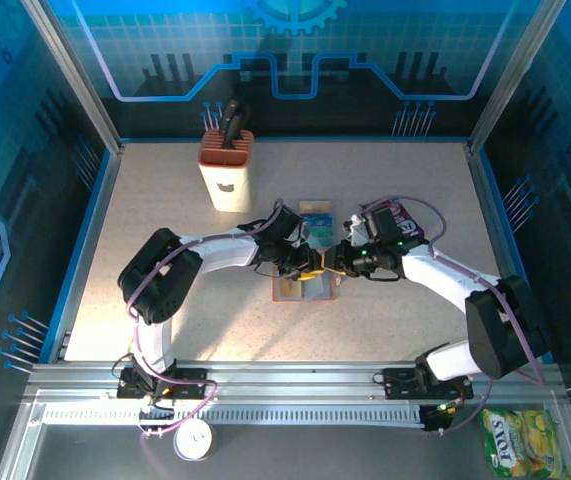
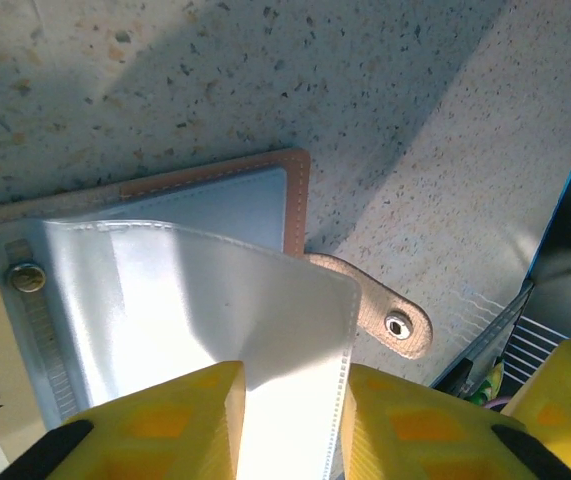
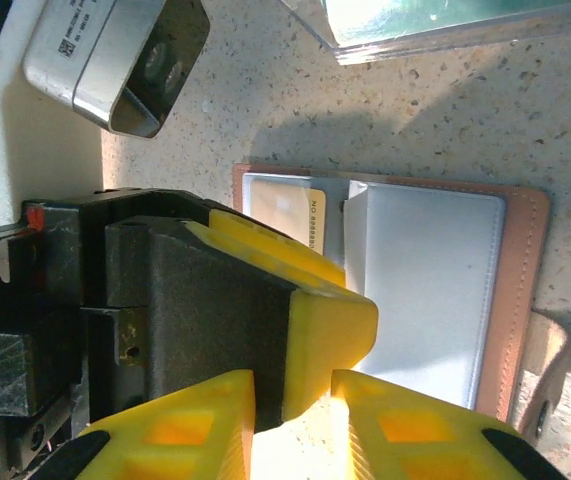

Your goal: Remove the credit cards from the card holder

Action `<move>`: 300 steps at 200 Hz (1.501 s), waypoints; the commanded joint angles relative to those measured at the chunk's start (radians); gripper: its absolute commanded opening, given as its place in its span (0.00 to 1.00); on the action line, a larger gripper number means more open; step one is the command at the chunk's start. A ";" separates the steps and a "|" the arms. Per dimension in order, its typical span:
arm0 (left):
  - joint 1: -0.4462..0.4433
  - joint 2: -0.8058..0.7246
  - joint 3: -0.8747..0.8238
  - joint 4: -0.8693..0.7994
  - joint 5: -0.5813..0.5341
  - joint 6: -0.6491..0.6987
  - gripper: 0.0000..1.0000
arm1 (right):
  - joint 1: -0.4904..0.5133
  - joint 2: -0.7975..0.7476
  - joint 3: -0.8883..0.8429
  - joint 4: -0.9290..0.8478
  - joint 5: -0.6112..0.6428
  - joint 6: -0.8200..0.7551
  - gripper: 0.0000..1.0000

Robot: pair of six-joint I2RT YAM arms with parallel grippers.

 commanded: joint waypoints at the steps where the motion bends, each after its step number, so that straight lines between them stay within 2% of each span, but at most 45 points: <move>1: -0.004 0.008 0.039 -0.012 0.032 0.001 0.34 | -0.014 -0.018 -0.006 -0.033 0.005 -0.017 0.28; 73: 0.004 -0.014 0.062 -0.047 0.024 0.025 0.42 | -0.014 -0.020 0.028 -0.052 0.007 -0.017 0.29; 188: 0.070 -0.104 0.025 -0.086 0.012 0.069 0.43 | 0.012 0.009 0.074 -0.070 0.005 -0.008 0.29; 246: 0.134 -0.194 -0.138 -0.060 -0.002 0.069 0.41 | 0.090 0.125 0.116 -0.025 -0.005 0.013 0.29; 300: 0.172 -0.234 -0.233 -0.056 -0.012 0.081 0.31 | 0.159 0.264 0.153 0.039 -0.026 0.036 0.28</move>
